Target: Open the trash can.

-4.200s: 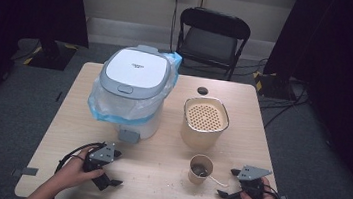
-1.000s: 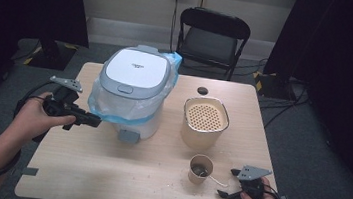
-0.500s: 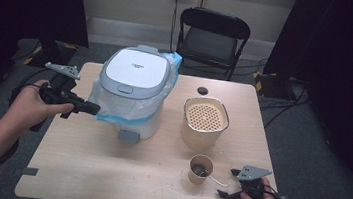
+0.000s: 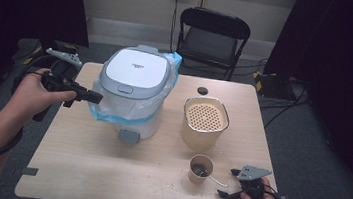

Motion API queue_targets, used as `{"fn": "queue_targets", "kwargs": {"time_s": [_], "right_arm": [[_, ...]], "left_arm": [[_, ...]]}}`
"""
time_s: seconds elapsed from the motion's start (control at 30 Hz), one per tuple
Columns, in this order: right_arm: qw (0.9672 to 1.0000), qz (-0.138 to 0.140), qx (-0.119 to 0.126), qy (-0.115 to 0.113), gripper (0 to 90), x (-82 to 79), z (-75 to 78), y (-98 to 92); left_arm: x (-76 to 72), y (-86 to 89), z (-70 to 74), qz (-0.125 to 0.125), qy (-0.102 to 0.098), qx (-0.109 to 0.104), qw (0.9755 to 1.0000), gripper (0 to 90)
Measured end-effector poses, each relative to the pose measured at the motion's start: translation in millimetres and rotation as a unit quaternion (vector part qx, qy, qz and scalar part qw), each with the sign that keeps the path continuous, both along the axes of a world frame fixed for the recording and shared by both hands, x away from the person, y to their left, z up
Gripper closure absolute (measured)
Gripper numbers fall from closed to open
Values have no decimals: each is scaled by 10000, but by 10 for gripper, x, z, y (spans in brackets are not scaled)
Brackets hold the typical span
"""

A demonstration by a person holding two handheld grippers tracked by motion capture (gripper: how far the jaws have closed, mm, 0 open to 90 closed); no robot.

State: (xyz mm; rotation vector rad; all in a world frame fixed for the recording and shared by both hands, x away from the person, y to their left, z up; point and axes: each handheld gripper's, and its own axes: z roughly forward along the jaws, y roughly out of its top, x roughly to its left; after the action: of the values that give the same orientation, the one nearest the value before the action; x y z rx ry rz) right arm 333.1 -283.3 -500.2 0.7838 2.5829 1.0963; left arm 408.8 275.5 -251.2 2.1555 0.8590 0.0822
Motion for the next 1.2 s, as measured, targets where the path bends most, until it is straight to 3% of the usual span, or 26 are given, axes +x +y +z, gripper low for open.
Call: {"fn": "queue_targets", "kwargs": {"time_s": [0.43, 0.77, 1.2], "right_arm": [[10000, -5, 5, -7, 60, 1, -1, 1], [10000, -7, 6, -6, 60, 1, -1, 1], [10000, -7, 6, -5, 60, 1, -1, 1]], "left_arm": [[95, -73, 121, 13, 26, 45, 10000, 900], [150, -132, 238, -1, -106, 109, 9999, 900], [267, -280, 277, 8, -193, -2, 9998, 900]]}}
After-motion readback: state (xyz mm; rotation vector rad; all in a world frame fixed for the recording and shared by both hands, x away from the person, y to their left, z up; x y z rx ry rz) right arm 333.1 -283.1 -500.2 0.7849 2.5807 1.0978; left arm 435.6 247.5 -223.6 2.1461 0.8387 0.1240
